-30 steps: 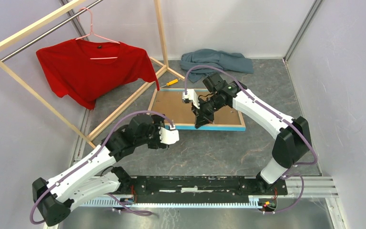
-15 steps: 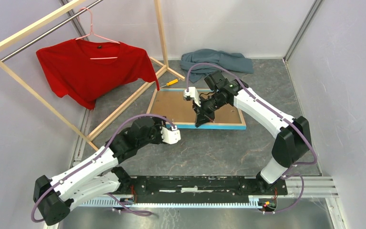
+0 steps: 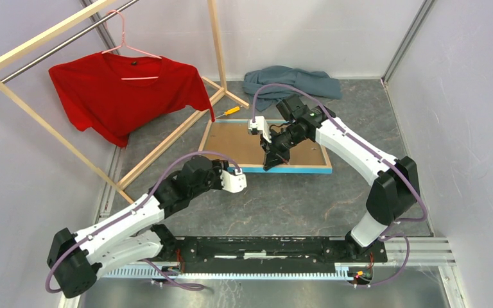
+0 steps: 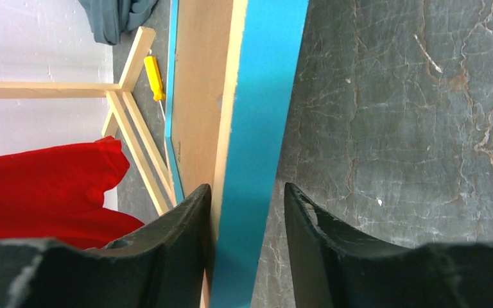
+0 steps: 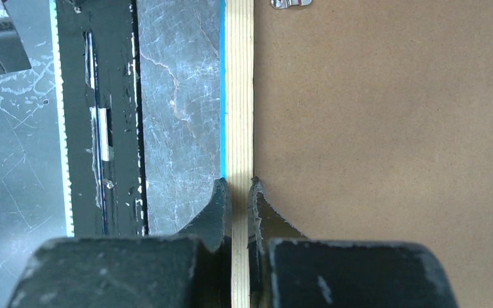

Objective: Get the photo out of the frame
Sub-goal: Turn over the photo frame at the center of the board.

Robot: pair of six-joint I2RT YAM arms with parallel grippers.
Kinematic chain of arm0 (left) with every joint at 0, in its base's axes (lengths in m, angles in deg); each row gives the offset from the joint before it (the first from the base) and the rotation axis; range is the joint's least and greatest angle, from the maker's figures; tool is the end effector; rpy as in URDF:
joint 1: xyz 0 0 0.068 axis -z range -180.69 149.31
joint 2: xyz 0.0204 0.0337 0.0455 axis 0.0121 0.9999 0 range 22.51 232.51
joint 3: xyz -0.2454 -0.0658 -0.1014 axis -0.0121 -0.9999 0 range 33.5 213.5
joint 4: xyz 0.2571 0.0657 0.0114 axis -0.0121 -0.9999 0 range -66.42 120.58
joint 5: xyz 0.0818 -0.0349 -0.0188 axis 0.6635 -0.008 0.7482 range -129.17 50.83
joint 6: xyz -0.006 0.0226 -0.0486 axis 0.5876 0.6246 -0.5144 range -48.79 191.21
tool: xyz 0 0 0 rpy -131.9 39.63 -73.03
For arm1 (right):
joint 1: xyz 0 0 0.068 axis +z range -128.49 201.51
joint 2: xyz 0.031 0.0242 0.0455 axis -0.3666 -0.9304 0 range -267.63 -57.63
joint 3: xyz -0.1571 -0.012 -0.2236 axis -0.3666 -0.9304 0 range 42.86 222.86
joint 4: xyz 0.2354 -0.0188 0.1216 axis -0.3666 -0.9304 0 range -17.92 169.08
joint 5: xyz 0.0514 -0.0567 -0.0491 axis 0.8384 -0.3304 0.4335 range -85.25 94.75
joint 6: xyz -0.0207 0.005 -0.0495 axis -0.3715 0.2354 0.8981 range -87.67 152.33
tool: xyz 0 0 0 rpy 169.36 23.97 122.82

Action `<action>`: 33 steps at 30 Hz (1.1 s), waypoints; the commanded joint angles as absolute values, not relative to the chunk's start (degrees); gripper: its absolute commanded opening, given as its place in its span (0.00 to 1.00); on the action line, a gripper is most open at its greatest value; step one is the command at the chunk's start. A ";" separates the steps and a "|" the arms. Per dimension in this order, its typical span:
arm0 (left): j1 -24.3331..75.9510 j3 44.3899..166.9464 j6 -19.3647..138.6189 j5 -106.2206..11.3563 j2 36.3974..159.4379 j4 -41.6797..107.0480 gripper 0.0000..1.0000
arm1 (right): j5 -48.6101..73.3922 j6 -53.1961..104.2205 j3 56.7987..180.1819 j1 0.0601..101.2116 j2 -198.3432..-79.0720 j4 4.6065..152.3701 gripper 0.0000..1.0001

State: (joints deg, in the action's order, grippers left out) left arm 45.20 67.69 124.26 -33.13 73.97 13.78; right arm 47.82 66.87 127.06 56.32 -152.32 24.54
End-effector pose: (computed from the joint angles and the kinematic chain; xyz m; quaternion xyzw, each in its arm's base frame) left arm 0.1431 -0.1420 0.2426 0.6543 0.5919 0.0757 0.4645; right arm 0.2653 0.2141 0.3003 -0.5820 0.7017 0.3589 0.2003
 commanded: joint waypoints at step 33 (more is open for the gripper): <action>45.63 77.30 120.88 -37.59 77.78 13.33 0.12 | 25.87 86.04 106.74 56.03 -123.65 38.09 0.88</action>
State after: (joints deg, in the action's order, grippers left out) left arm 45.46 72.09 125.93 -34.77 77.51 11.69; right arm 30.88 82.17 109.84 56.10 -128.48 33.17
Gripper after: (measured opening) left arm 0.376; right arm 0.854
